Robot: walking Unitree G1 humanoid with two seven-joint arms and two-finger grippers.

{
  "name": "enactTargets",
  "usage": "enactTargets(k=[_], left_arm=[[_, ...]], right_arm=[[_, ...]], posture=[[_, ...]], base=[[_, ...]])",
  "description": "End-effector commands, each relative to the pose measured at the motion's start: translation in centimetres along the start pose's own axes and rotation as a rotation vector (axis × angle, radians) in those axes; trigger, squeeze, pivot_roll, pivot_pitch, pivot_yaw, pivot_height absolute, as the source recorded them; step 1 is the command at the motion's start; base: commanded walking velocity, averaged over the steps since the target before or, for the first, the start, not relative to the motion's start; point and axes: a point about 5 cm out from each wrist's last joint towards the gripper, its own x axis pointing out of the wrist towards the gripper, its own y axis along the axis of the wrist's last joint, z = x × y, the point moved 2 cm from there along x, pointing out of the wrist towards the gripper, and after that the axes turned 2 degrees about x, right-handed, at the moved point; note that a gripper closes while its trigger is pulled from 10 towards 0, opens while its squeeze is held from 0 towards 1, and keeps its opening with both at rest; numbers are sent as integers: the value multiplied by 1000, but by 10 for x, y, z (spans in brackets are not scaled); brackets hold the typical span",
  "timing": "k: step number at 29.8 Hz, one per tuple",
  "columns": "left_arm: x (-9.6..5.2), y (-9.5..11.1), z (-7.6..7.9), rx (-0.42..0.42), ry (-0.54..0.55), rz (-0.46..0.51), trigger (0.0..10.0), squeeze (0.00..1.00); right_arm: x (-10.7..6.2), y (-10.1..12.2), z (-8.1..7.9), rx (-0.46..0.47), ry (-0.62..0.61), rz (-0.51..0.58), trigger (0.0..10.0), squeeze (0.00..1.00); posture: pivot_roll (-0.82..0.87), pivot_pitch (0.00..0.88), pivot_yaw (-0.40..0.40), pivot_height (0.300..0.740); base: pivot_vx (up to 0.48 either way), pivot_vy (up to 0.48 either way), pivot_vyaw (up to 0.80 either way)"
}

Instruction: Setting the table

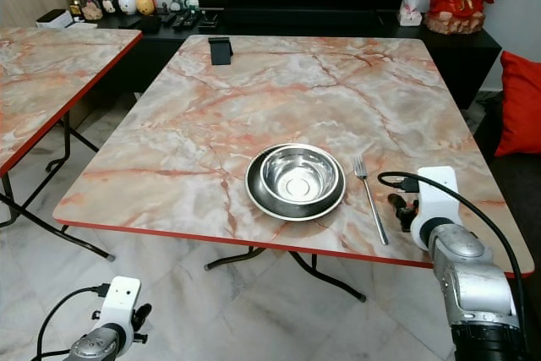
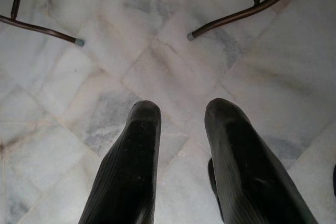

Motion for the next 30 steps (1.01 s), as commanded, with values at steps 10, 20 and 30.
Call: enactTargets(k=[10,20,30], left_arm=[[0,-3,-1,31,-5,-20,10000,0],[0,-1,-1,31,-6,-17,10000,0],[1,1,-1,32,-8,-8,10000,0]], right_arm=[[-4,-7,0,-48,12,-39,10000,0],[-6,-11,0,-77,24,-65,10000,0],[-8,-14,1,-103,21,-82,10000,0]], posture=[[-29,0,40,740],[-34,0,41,740],[-32,0,40,740]], base=[[0,0,0],[0,0,0],[0,0,0]])
